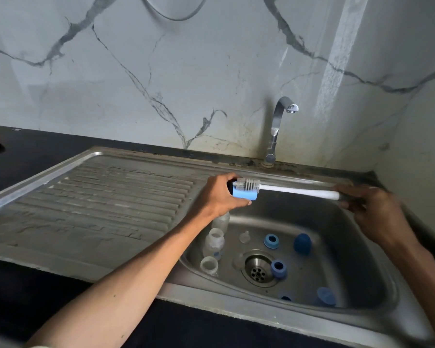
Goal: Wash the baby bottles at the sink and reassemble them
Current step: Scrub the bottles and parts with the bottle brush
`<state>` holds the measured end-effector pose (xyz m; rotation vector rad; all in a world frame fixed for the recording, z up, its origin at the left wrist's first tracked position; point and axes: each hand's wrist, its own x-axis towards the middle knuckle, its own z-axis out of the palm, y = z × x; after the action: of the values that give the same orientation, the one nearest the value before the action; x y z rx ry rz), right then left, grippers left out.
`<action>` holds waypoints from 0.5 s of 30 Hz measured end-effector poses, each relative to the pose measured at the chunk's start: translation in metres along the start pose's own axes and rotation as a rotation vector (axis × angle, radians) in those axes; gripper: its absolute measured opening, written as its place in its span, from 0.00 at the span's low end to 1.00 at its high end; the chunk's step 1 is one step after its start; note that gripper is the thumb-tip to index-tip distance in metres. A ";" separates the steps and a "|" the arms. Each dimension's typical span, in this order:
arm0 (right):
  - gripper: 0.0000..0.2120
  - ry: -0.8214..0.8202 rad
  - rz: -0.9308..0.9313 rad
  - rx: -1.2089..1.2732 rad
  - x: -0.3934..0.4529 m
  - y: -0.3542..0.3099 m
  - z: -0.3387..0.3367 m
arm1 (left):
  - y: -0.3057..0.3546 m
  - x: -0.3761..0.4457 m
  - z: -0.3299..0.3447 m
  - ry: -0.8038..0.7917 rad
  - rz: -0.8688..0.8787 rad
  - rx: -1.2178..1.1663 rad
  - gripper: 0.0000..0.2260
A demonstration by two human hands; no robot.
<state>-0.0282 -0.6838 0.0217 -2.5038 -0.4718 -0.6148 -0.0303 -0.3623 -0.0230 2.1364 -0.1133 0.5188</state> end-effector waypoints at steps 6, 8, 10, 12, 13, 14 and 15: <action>0.15 -0.020 0.069 0.038 0.002 0.006 0.000 | 0.001 0.000 0.002 0.007 0.001 -0.041 0.20; 0.15 -0.009 0.088 0.042 0.001 0.009 0.000 | -0.001 0.001 0.003 0.014 0.004 -0.026 0.22; 0.17 -0.016 0.073 0.013 0.002 0.007 0.008 | -0.003 0.001 0.004 0.031 -0.022 -0.036 0.24; 0.18 -0.021 0.051 0.008 0.003 0.004 0.014 | -0.004 0.002 0.001 0.049 -0.036 -0.054 0.24; 0.18 -0.022 0.052 0.022 0.004 0.006 0.013 | -0.003 0.003 -0.001 0.051 -0.036 -0.063 0.23; 0.18 -0.021 0.056 0.021 0.005 0.009 0.009 | -0.002 0.004 -0.004 0.054 -0.036 -0.071 0.22; 0.18 -0.019 0.057 0.014 0.005 0.014 0.006 | -0.001 0.004 -0.006 0.058 -0.035 -0.080 0.22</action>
<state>-0.0158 -0.6904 0.0143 -2.5023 -0.4083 -0.5645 -0.0284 -0.3571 -0.0191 2.0402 -0.0626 0.5457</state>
